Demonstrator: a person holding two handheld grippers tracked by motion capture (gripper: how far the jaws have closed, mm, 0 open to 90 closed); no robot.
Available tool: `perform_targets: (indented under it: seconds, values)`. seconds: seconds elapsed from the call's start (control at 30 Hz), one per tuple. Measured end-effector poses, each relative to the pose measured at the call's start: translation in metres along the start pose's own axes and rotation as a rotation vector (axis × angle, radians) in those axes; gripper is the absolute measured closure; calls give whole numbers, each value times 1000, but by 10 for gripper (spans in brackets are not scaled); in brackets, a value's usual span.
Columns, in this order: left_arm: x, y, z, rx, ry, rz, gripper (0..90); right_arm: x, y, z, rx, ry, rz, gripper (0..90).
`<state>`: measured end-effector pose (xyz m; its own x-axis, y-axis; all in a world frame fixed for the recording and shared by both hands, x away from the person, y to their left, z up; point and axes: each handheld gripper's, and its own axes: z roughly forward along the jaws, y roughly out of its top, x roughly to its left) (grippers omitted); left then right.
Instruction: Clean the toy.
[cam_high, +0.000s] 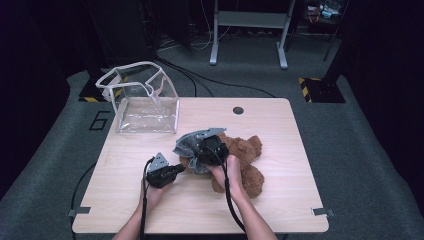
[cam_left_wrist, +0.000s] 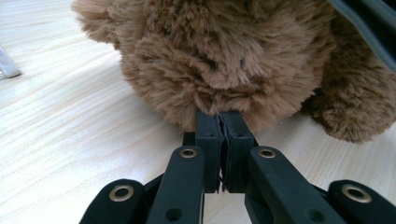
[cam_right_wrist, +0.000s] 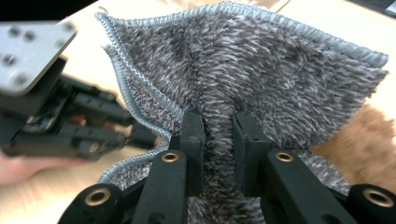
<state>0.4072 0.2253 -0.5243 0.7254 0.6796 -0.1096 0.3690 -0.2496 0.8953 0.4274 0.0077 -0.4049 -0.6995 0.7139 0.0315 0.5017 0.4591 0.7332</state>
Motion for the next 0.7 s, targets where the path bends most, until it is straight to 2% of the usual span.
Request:
perform_targets:
  seconds: [0.1, 0.17, 0.23, 0.37, 0.43, 0.5, 0.6, 0.7]
  values:
    - [0, 0, 0, 1, 1, 3, 874, 9, -11, 1, 13, 11, 5, 764]
    - [1, 0, 0, 3, 7, 9, 875, 12, -21, 5, 12, 26, -23, 765]
    - [0, 0, 0, 2, 7, 4, 875, 14, -30, 9, 30, 47, -28, 766]
    - [0, 0, 0, 1, 3, -4, 876, 18, -43, 13, 56, 67, -19, 766]
    - [1, 0, -1, -5, 6, 1, 876, 17, -44, 8, 42, 69, -1, 767]
    - [1, 0, -1, -5, 6, 1, 876, 13, -39, -3, 6, 54, -8, 767]
    - [1, 0, -1, -3, 7, 6, 876, 4, -28, -20, -32, 23, 14, 766]
    - [1, 0, 0, -6, 11, 9, 876, -11, -13, -36, -81, -48, 28, 767]
